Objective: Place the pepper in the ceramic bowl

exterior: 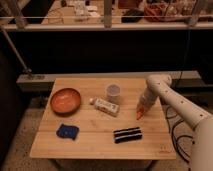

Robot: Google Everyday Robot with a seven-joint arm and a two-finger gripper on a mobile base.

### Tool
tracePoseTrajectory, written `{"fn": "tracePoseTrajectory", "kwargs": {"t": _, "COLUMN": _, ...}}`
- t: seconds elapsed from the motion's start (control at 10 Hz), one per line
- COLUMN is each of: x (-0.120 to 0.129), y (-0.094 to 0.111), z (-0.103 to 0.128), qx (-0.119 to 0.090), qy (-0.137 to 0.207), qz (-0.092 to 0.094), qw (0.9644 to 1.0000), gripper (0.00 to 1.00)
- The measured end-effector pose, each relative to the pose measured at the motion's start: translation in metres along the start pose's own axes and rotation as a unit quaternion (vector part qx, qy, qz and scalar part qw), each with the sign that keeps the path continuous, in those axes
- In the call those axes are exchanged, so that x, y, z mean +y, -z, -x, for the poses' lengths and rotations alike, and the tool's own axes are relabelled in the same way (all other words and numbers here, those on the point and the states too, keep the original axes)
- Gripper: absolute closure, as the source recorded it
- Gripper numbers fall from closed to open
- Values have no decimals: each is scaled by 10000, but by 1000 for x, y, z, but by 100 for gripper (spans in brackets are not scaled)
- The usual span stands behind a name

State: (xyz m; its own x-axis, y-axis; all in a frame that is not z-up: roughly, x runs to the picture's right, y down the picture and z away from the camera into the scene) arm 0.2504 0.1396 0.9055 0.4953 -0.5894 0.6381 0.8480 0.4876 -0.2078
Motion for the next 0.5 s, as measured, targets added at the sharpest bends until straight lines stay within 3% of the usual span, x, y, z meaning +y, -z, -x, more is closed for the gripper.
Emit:
{"fn": "tracePoseTrajectory", "kwargs": {"t": 0.2, "x": -1, "y": 2, "z": 1, "qx": 4, "qy": 12, "qz": 3, "qw": 10000, "gripper": 100}}
{"fn": "tracePoseTrajectory", "kwargs": {"t": 0.5, "x": -19, "y": 35, "z": 5, "qx": 108, "qy": 150, "qz": -66, "qw": 9998, "gripper": 100}}
